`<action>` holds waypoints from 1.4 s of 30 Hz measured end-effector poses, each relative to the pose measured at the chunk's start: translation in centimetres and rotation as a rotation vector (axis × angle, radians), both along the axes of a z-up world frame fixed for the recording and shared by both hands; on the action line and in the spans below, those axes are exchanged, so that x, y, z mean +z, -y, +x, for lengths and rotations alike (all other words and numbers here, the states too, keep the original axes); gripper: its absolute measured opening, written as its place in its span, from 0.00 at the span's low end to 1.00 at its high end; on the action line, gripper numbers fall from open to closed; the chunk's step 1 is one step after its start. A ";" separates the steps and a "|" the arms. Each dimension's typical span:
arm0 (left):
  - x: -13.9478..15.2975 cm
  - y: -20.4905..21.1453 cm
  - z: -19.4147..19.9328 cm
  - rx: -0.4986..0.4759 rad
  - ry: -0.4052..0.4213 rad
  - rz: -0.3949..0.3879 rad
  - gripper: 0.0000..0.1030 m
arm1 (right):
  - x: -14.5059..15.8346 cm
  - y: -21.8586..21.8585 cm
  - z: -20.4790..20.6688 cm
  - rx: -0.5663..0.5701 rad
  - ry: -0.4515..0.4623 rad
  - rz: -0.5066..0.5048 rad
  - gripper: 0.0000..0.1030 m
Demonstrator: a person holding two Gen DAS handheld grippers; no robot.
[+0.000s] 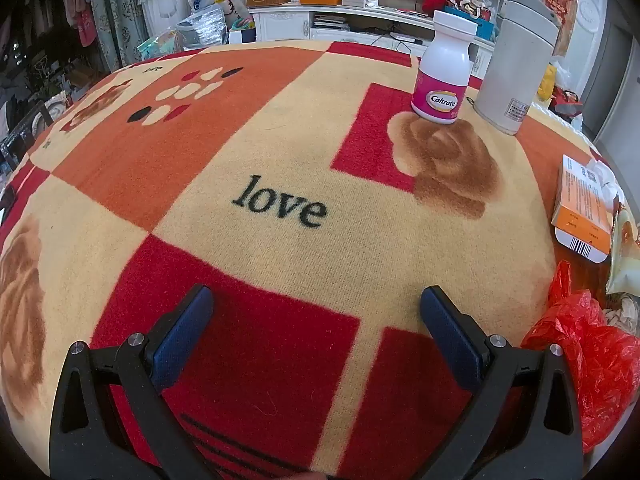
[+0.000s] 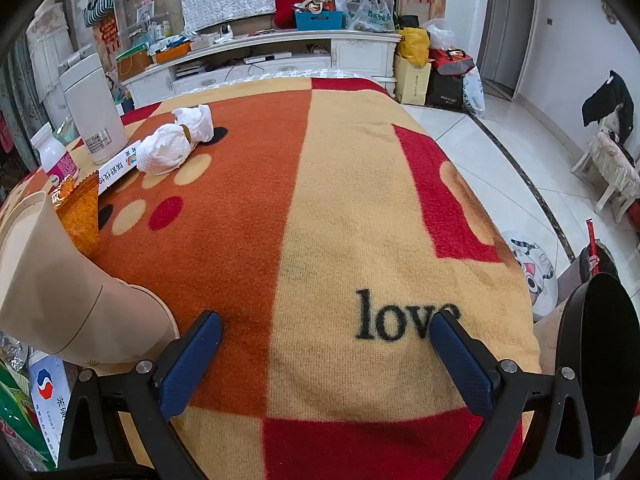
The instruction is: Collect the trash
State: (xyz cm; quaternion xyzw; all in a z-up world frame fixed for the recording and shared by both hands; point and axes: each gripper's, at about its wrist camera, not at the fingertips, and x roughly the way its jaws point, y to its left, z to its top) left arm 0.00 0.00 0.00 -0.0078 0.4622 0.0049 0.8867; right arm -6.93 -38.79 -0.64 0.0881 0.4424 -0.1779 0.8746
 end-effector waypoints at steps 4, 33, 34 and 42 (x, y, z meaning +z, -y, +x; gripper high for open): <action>-0.1 0.0 -0.1 0.002 -0.009 0.001 1.00 | 0.0 0.2 -0.2 0.001 0.000 0.000 1.00; 11.7 2.9 -11.9 -0.122 0.221 -0.138 0.99 | 10.4 -5.8 -11.3 0.037 0.296 -0.043 1.00; 11.9 3.1 -12.2 -0.127 0.230 -0.140 0.99 | 10.8 -6.2 -11.5 0.043 0.305 -0.052 1.00; 13.8 5.5 -14.9 -0.174 0.304 -0.137 1.00 | 13.1 -8.6 -12.7 0.091 0.373 -0.085 1.00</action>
